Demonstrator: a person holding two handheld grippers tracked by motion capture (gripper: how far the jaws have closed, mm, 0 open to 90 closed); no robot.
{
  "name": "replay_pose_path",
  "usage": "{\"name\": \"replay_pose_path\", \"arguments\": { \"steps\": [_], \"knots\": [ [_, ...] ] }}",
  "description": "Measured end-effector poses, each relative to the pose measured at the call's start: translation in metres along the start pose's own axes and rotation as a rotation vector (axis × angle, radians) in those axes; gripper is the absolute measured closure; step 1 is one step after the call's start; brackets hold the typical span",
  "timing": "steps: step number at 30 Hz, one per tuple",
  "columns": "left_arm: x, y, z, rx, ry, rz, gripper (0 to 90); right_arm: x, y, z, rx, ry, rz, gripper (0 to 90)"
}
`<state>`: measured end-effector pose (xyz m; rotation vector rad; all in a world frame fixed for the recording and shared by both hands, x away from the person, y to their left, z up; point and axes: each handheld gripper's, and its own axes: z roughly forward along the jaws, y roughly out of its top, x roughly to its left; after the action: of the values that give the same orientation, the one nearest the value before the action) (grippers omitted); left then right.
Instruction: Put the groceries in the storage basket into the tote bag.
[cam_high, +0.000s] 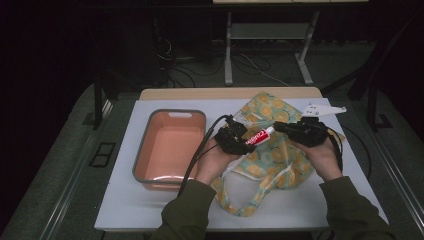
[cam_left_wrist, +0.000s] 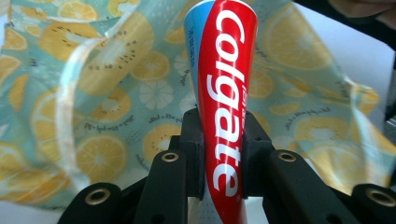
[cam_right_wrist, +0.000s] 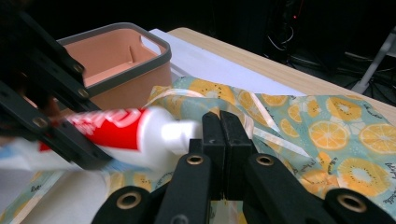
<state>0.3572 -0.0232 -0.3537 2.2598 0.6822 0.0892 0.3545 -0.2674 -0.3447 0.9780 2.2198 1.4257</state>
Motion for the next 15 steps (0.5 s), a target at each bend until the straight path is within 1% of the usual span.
{"name": "replay_pose_path", "arguments": {
  "steps": [2,4,6,9,11,15],
  "knots": [
    [0.000,-0.001,0.009,0.023,0.010,0.007,75.2,0.000,0.000,0.000,0.001,0.000,0.000,89.4],
    [0.001,-0.002,0.019,0.031,0.018,-0.002,75.2,0.000,0.000,0.000,0.002,0.001,0.002,89.4],
    [0.003,-0.004,0.028,0.041,0.016,-0.004,75.2,0.001,0.000,0.000,0.002,0.001,0.000,89.4],
    [0.006,-0.006,0.041,0.049,0.018,-0.006,75.2,0.001,0.000,0.000,0.002,0.002,0.001,89.4],
    [0.008,-0.005,0.050,0.041,0.015,-0.017,75.1,0.000,-0.001,0.000,0.001,0.003,0.000,89.4],
    [0.012,-0.002,0.071,0.059,0.019,-0.025,75.0,0.001,-0.001,0.000,0.002,0.003,0.000,89.4]
  ]
}}
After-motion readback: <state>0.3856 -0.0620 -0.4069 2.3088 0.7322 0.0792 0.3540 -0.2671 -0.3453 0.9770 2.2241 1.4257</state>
